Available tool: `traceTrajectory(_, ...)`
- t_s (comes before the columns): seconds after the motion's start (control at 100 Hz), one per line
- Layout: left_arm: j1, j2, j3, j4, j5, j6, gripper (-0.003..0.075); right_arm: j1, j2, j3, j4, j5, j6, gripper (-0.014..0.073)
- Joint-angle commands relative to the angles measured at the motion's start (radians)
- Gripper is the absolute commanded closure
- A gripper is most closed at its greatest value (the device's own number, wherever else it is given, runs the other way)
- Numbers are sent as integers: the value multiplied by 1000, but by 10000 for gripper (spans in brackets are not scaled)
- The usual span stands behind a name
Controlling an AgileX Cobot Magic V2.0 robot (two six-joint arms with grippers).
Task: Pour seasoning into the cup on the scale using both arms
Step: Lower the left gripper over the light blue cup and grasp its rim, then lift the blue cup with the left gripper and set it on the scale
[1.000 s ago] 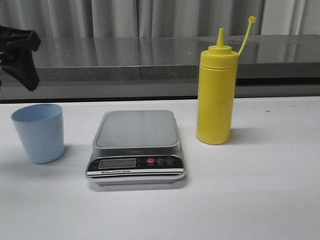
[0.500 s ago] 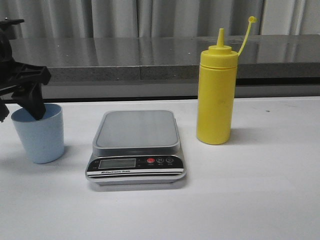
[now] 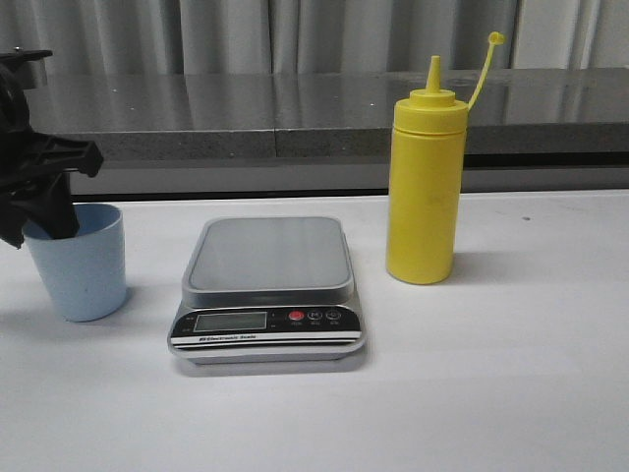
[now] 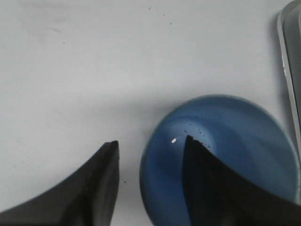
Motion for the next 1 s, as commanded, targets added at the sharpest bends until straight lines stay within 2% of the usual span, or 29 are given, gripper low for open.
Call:
traceTrajectory(0.0, -5, -38, -30, -13, -40, -5, 513, -5, -22, -16, -2, -83, -2, 663)
traceTrajectory(0.19, -5, -38, -30, -13, -40, -5, 631, -5, -22, -16, -2, -83, -2, 663)
traceTrajectory(0.47, -5, -38, -30, -13, -40, -5, 728, -5, -22, -16, -2, -83, -2, 663)
traceTrajectory(0.67, -5, -38, -69, -13, -10, -5, 740, -5, -22, -16, -2, -83, -2, 663)
traceTrajectory(0.99, -23, -38, -296, -15, 184, -5, 740, -5, -22, -16, -2, -83, -2, 663)
